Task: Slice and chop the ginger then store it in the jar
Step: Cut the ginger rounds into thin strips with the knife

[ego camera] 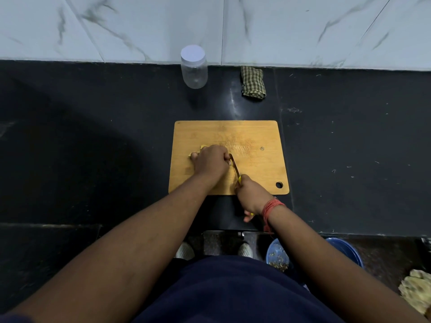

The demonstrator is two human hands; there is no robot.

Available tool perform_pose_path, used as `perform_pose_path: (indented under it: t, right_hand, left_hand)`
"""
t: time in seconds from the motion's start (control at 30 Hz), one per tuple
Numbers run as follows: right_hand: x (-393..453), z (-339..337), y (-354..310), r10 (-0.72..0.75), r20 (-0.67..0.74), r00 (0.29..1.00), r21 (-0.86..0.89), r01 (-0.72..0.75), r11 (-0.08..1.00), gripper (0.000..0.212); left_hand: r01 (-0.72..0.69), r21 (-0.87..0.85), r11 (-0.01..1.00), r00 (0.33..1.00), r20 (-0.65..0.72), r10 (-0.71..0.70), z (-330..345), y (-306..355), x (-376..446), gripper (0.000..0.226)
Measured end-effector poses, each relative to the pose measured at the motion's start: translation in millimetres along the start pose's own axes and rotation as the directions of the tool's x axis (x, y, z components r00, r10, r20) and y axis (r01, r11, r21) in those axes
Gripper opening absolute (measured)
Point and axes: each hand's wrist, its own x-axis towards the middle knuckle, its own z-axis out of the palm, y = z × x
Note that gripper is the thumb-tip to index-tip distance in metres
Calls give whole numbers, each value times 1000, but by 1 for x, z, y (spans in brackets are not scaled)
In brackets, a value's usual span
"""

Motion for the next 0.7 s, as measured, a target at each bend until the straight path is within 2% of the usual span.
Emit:
perform_pose_path:
  t: [0.07, 0.2, 0.33, 0.4, 0.43, 0.47, 0.5, 0.53, 0.57, 0.6, 0.7]
  right_hand:
    - [0, 1, -3, 4, -27, 1000, -46, -5, 999, 12]
    - [3, 4, -8, 72, 37, 997, 53, -74, 996, 18]
    - [2, 8, -1, 31, -9, 999, -22, -31, 999, 13]
    - [0, 15, 16, 32, 22, 999, -39, -32, 999, 16]
    - [2, 23, 28, -29, -67, 997, -84, 23, 996, 25]
    - [1, 18, 37, 7, 70, 998, -183, 6, 983, 35]
    - [-2, 9, 41, -41, -101, 994, -361, 1, 933, 36]
    - [-2, 7, 41, 18, -127, 992, -370, -64, 927, 30]
    - [-12, 12, 37, 156, 106, 982, -169, -137, 976, 23]
    - [-14, 25, 44, 134, 13, 991, 148, -134, 980, 20]
    - [-31, 14, 32, 26, -32, 999, 51, -25, 998, 31]
  left_hand:
    - [14, -6, 1000, 1000, 3, -14, 0, 0, 1, 9]
    - [25, -15, 1000, 1000, 0, -25, 0, 1, 0, 9]
    - [37, -25, 999, 999, -32, -38, 1, 2, -1, 10]
    - [44, -25, 999, 998, -54, -45, 3, 2, -1, 10]
    - [46, -27, 999, 997, -60, -47, 4, 2, -1, 11]
    - [46, -29, 999, 997, -60, -47, 4, 3, -1, 12]
    - [46, -34, 998, 997, -56, -47, 4, 3, -1, 12]
    - [45, -40, 998, 998, -52, -47, 4, 2, -1, 11]
    - [45, -44, 998, 998, -50, -47, 4, 2, -1, 10]
    - [43, -48, 998, 998, -49, -46, 4, 2, -1, 8]
    - [35, -49, 998, 998, -48, -37, 4, 1, -2, 7]
